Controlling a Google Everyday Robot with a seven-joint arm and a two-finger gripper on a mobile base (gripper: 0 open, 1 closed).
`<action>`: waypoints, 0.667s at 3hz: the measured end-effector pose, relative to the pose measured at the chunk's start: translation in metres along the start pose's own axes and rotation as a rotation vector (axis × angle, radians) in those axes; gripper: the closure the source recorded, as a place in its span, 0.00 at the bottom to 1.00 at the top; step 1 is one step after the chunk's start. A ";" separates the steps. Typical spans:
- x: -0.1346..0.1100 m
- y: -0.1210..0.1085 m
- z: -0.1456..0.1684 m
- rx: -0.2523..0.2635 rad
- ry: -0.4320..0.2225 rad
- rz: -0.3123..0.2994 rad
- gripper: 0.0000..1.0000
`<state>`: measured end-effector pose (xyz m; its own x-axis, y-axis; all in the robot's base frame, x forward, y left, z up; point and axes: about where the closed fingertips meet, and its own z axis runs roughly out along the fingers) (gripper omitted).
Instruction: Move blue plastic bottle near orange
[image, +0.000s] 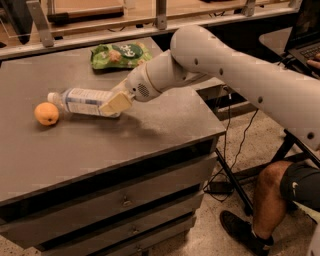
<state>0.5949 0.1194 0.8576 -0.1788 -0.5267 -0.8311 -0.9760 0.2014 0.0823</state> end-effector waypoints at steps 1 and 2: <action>-0.001 0.002 0.006 -0.024 0.008 0.003 0.89; -0.001 0.002 0.009 -0.036 0.013 0.007 0.67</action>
Offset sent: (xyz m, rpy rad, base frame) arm 0.0012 0.0074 -0.0040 -0.0066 0.0399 0.0273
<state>0.5940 0.1279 0.8540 -0.1874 -0.5357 -0.8234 -0.9784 0.1758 0.1083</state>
